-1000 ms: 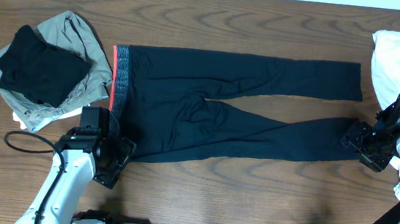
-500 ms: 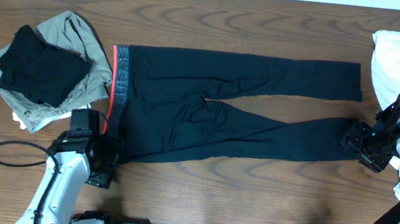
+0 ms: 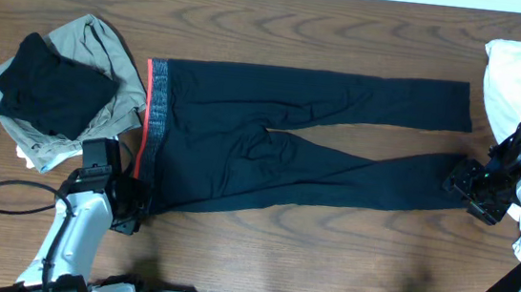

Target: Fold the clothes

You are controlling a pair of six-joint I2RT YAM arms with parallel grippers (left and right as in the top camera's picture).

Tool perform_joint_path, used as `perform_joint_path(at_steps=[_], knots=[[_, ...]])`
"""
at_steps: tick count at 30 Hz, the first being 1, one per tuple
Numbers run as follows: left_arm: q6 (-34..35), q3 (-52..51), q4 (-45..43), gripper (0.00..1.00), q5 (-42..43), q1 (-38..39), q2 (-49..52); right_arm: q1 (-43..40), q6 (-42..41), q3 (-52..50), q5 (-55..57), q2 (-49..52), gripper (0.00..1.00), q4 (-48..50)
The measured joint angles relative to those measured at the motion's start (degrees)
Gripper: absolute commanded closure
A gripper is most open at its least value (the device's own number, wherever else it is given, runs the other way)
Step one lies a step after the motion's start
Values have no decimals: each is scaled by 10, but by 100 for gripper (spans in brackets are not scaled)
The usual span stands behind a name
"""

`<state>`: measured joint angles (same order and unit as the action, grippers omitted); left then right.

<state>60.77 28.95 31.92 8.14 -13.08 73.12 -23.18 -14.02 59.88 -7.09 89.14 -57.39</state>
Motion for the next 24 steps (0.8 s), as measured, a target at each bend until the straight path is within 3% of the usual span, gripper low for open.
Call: perform_joint_path(at_steps=[3,13,24], knots=[[-4,1,-3,94,0,0,6,0,0,0,0,0,32,0],[-90,3,-2,94,5,0,0,0,0,0,4,0,31,0],[-148,2,59,94,-22,0,-110,0,0,-7,25,1,28,60]])
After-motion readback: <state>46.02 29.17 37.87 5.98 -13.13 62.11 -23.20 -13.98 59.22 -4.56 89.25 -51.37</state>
